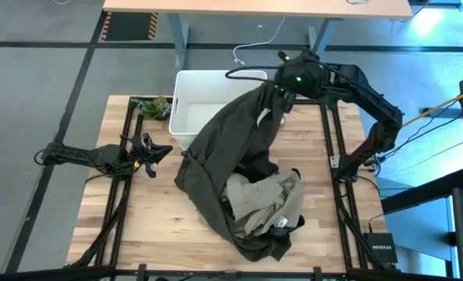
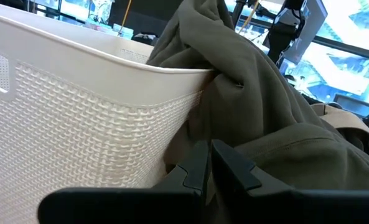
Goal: Sort clothes
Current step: Put the green jacket into the white bin
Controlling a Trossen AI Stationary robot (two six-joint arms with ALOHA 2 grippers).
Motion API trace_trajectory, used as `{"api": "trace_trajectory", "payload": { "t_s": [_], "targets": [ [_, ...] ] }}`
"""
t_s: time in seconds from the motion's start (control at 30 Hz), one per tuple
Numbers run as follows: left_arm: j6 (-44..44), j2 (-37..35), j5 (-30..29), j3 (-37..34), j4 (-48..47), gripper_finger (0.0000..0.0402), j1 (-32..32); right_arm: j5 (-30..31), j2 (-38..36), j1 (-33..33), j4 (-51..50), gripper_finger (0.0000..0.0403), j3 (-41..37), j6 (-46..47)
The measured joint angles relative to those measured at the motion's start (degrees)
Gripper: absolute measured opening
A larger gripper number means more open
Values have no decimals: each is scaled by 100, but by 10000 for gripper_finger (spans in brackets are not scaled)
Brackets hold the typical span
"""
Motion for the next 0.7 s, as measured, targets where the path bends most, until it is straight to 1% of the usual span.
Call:
{"api": "trace_trajectory", "payload": {
  "t_s": [0.13,0.2,0.27,0.37,0.4,0.43,0.47,0.5,0.53,0.6,0.67,0.7],
  "targets": [
    [-6,0,0,0,-2,15,-1,-732,-18,136,-501,237,410,138],
    [-33,0,0,0,-2,15,-1,-834,-24,209,-540,237,564,103],
    [-75,0,0,0,0,15,-1,-577,-25,245,-408,237,689,80],
    [-103,0,0,0,-2,15,-1,207,-25,226,15,237,776,-33],
    [-120,0,0,0,-2,15,0,381,-29,225,150,237,777,-66],
    [-120,0,0,0,0,15,-2,432,-29,219,263,237,777,-78],
    [-110,0,0,0,0,15,0,312,-25,219,353,237,777,-76],
    [-94,0,0,0,-2,15,-2,-15,-9,222,403,237,777,-60],
    [-82,0,0,0,-2,15,-2,-530,8,225,401,237,777,-49],
    [-72,0,0,0,0,15,-2,-1864,62,231,398,237,688,-48],
    [-71,0,0,0,-2,15,0,-3178,78,337,357,237,413,-43],
    [-70,0,0,0,-1,15,-2,-3677,80,436,362,237,218,-60]
  ]
}}
